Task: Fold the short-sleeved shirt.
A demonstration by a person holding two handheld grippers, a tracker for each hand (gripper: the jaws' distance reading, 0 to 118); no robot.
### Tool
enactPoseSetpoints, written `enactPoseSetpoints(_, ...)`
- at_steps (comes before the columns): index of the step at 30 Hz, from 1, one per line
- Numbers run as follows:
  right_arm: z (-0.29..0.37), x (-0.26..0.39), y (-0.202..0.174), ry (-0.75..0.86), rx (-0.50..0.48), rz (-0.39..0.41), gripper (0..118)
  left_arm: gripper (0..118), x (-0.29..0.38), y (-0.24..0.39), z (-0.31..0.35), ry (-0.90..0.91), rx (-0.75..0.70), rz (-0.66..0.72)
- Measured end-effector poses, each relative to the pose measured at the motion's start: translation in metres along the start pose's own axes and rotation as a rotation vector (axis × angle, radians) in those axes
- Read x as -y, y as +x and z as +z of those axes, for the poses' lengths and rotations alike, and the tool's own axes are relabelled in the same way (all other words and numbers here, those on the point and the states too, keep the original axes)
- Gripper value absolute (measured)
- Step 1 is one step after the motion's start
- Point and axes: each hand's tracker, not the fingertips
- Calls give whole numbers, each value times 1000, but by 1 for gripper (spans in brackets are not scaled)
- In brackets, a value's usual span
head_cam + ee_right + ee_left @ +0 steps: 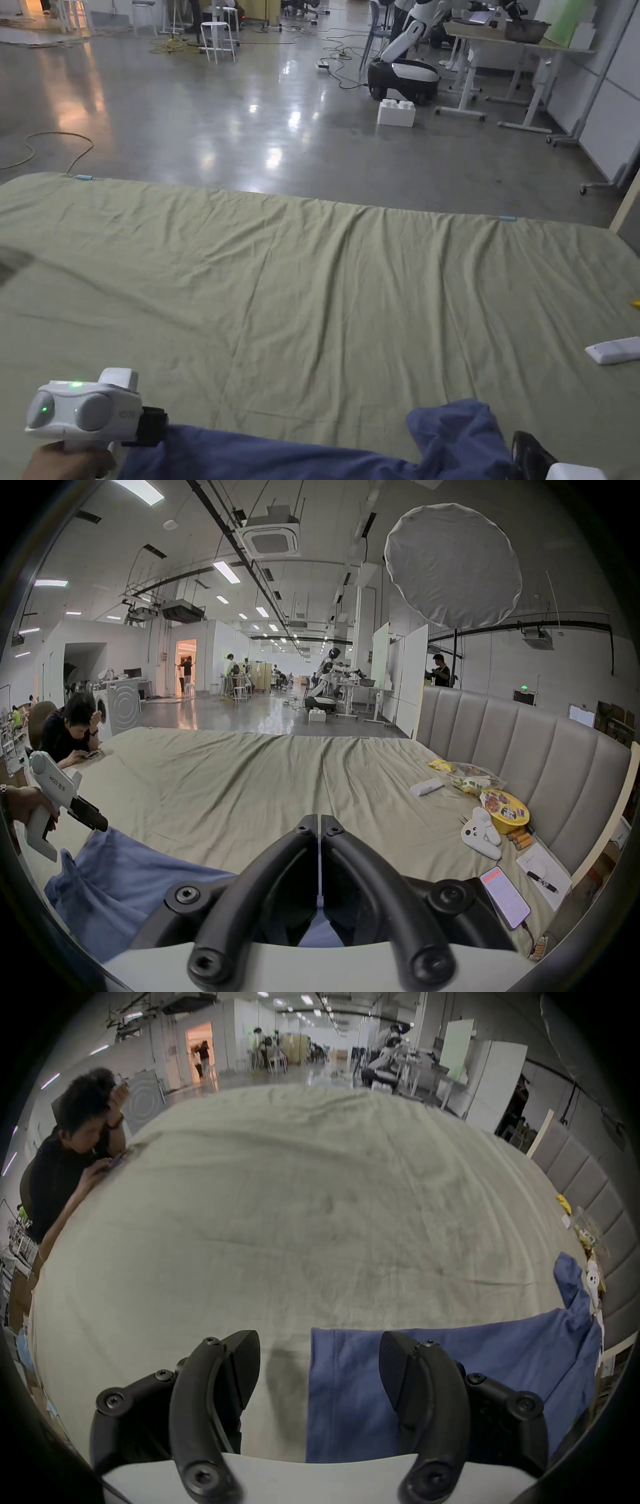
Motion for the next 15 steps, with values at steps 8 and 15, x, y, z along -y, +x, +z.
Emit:
enactPoseSetpoints(8,-13,16,11,-68,16,4,2,57,4,14,-8,9,-42,-75)
enactPoseSetpoints(15,-56,22,24,-221,-26,-31,3,6,10,21,-5,36,35,-132)
